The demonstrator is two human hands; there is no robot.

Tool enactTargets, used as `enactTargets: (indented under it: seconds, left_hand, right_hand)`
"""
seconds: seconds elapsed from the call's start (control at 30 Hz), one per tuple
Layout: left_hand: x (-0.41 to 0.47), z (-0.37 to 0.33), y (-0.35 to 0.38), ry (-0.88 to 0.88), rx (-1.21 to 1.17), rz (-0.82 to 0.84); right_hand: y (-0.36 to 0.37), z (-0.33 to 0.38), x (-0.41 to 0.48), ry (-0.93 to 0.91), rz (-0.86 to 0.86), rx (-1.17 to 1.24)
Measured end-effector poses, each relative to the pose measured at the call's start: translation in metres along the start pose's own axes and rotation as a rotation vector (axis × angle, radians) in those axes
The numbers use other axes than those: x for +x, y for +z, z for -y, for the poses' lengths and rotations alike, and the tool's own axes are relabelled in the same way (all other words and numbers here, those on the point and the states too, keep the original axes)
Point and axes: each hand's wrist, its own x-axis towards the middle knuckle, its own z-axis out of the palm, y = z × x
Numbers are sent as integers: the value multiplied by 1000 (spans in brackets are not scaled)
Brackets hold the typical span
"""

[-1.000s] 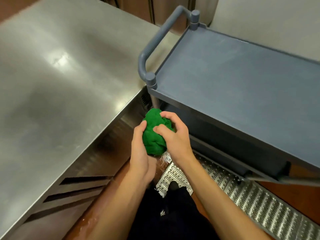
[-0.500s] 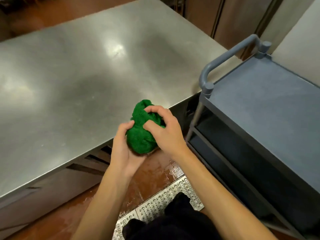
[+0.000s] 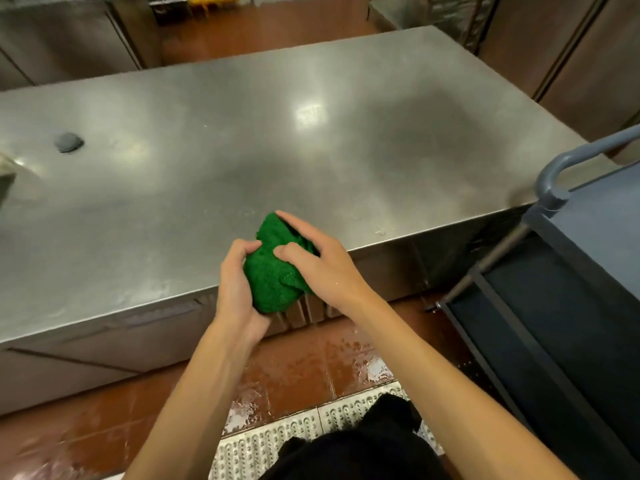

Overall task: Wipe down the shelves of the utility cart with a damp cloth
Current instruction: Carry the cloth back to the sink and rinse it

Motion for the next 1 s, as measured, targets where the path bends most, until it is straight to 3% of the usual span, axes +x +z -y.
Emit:
enactTargets:
  seconds: [0.2,0.3,0.47,0.67,0.8,1.0]
  left_hand:
    - [-18,-48,-82,87,-97,-88]
    - [-28,-73,-121,128,-138,-151]
    - [-34,-112,-190,192,-219,-396]
    - [-37,-155,-269,371,-234,-579]
    - [-29,-187,-322,448,-328,-679]
    - [-14,-243,-396,514,-377,-820]
  right_hand:
    - [101,7,15,-107,-67,-181]
    - [147,12,16,-211,43,-217]
    - [222,14,27,-365,303,-318]
    - [309,14,88,-110,407,-143]
    - [369,23,139,-146,511,-135]
    - [453,54,193,-204,582,98]
